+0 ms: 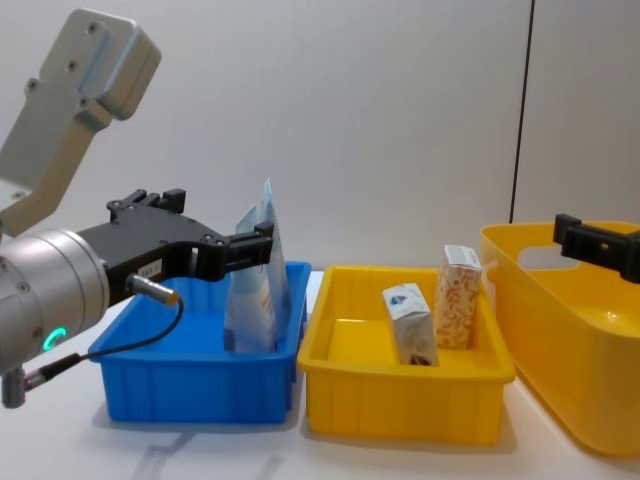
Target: Bimanual collaborative sorting of washing and personal care products
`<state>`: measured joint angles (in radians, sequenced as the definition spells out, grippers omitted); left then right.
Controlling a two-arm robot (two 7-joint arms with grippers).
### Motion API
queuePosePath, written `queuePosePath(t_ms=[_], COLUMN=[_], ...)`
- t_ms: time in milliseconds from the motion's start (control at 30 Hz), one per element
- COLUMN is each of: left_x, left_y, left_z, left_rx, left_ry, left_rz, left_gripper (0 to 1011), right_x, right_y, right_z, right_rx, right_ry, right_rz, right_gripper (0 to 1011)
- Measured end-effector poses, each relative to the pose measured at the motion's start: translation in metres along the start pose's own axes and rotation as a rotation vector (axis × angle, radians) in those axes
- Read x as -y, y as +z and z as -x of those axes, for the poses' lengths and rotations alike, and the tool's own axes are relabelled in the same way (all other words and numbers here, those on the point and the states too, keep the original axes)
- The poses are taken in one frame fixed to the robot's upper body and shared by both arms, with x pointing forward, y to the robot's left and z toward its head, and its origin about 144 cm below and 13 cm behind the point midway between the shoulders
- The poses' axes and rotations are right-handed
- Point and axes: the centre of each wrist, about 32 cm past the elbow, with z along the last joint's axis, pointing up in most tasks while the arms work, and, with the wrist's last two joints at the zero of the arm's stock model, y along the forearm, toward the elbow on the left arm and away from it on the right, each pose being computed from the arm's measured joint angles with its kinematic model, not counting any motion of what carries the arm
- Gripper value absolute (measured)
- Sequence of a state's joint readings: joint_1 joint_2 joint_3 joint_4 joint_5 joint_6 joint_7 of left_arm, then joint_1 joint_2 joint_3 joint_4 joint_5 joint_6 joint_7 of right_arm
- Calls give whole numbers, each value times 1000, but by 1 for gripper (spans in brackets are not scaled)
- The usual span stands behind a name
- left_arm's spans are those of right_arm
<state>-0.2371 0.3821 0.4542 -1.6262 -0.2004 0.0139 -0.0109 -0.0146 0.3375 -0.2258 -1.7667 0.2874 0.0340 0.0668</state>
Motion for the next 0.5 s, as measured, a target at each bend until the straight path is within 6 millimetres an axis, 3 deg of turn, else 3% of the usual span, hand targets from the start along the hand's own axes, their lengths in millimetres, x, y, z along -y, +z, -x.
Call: queuePosePath(t_ms=[500], left_x=[0], left_y=[0], left_z=[0], left_rx=[0], left_ry=[0], left_rz=[0], left_gripper=[1001], right_x=[0], right_y=[0], right_z=[0], right_rx=[0], right_ry=[0], right_rz=[0], right_gripper=[1003])
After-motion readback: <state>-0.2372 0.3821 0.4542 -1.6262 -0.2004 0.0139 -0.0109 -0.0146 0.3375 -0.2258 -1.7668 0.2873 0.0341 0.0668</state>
